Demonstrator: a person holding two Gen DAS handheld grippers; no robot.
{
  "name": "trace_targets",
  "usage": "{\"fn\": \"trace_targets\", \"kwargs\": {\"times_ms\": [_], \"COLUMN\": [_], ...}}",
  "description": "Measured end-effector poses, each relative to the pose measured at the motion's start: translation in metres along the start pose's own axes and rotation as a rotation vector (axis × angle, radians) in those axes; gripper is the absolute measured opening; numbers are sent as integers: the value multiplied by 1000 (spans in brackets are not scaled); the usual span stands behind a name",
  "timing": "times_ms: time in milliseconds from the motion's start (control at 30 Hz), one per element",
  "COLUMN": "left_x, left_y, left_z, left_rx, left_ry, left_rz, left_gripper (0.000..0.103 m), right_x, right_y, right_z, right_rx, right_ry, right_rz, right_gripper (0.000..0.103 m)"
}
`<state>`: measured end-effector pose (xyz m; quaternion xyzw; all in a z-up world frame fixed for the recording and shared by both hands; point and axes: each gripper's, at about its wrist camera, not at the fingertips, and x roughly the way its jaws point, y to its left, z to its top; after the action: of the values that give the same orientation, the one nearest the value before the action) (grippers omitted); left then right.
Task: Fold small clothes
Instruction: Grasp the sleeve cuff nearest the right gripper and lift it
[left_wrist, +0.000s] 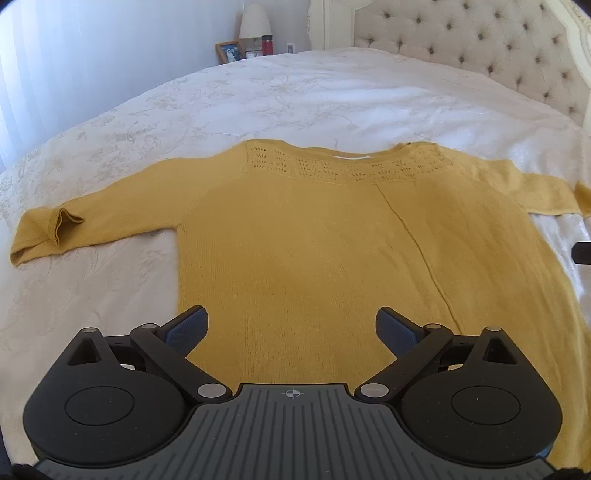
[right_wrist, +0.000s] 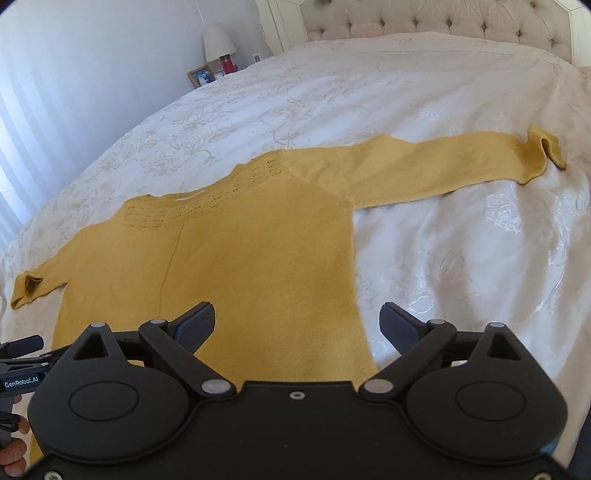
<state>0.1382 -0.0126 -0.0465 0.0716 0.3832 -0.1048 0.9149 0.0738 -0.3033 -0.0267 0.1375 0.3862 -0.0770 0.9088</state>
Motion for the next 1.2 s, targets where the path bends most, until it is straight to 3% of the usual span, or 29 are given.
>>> {"fn": "trace_targets", "kwargs": {"times_ms": [167,400,700,900,967,1067,1200], "left_x": [21,57,62,65,66,65,63], "left_y": [7,11,15,16,16,19,25], "left_z": [13,8,1,3,2,2,2], "left_rx": [-20,-24,-39,-47,-43,-43,-46], "left_ry": [-14,45,2,-8,-11,-15,-13], "left_rz": [19,27,1,-10,-16,-34,-64], "left_gripper": [99,100,102,102,102,102,102], "right_x": [23,54,93,124,128,119,92], "right_y": [-38,-116,-196,-215,-217,-206,-171], "right_z": [45,116,166,168,167,166,175], "right_rx": [-74,-68,40,62,86,81,48], "right_ry": [25,12,40,134,160,141,85], "right_rz": [-149,-370,-563,-604,-610,-620,-570], "right_gripper": [75,52,50,46,13,12,11]}}
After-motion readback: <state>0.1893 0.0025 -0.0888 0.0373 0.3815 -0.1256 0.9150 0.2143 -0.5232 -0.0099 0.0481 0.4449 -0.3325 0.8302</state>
